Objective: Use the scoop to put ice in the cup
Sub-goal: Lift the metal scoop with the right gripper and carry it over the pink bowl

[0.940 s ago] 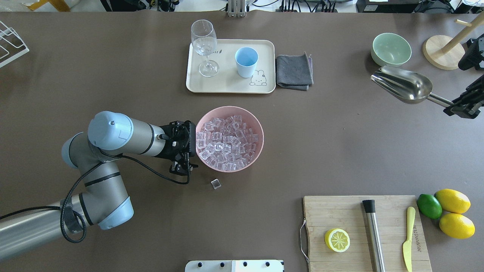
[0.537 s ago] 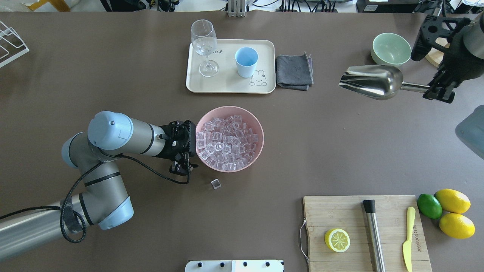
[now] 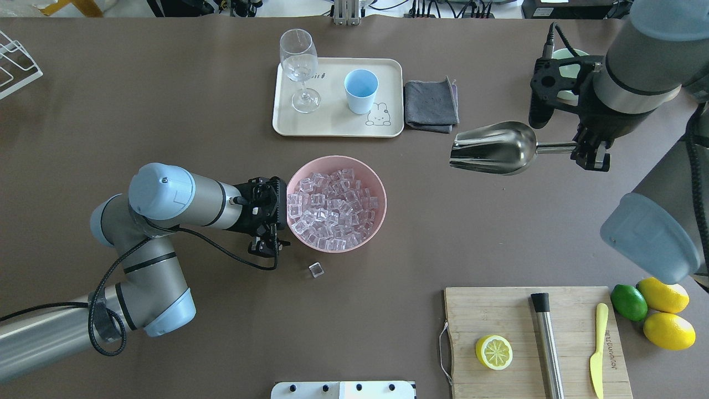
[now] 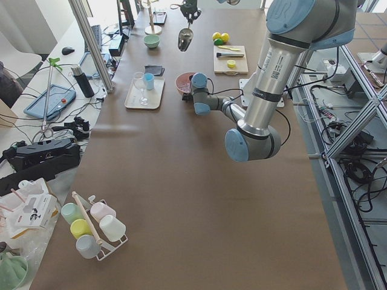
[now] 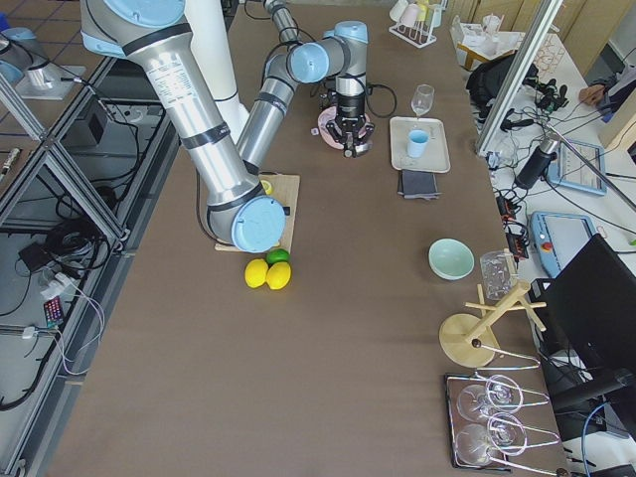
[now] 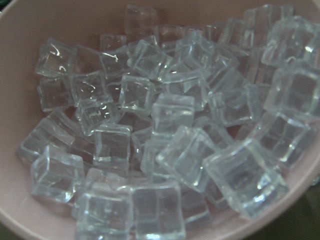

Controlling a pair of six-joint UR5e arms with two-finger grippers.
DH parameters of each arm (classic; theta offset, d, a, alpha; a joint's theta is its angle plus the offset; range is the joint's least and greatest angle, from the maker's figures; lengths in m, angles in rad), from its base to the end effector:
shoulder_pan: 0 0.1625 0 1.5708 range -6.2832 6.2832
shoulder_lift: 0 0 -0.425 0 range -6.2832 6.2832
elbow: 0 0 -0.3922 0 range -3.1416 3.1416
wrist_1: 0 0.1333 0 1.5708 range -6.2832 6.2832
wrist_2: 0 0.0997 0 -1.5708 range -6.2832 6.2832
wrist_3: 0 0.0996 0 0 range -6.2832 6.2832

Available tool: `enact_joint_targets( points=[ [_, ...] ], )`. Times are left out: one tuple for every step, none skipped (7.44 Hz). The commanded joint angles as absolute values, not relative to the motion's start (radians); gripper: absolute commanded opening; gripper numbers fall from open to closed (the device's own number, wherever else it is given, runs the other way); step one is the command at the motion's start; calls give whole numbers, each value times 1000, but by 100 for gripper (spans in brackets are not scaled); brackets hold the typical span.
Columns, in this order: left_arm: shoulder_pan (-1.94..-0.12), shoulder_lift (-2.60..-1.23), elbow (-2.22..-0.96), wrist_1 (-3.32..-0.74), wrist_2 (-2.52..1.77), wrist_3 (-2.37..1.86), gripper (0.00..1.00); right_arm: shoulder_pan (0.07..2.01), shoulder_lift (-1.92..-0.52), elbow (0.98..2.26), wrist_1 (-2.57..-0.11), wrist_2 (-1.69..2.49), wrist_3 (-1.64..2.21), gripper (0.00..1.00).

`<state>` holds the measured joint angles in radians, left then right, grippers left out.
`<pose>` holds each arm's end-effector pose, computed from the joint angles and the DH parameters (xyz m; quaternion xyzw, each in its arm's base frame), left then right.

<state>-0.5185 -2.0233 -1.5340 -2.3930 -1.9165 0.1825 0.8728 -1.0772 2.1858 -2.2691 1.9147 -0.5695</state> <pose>0.5289 -0.4164 0.3227 0.4593 0.3678 0.5459 0.5965 -0.2482 -0.4510 0.2319 0.1895 -0.1801 -0.5993 0.7566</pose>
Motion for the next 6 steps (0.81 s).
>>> enact_joint_targets(
  points=[
    [-520,-2022,-1534,-2393,-1916,183,99,831,-999,2181,-2315,1868,-561,0],
    [-520,-2022,-1534,-2393,-1916,181,99,790,-979,2160,-2315,1855,-563,0],
    [-520,-2022,-1534,-2393,-1916,181,99,752,-906,2122,-2321,1849,-557,0],
    [-520,-2022,-1534,-2393,-1916,181,99,723,-866,2100,-2359,1823,-531,0],
    [-522,-2022,-1534,-2393,-1916,181,99,686,-833,2053,-2368,1780,-529,0],
    [-522,-2022,-1534,-2393,-1916,181,99,675,-781,2018,-2434,1769,-529,0]
  ],
)
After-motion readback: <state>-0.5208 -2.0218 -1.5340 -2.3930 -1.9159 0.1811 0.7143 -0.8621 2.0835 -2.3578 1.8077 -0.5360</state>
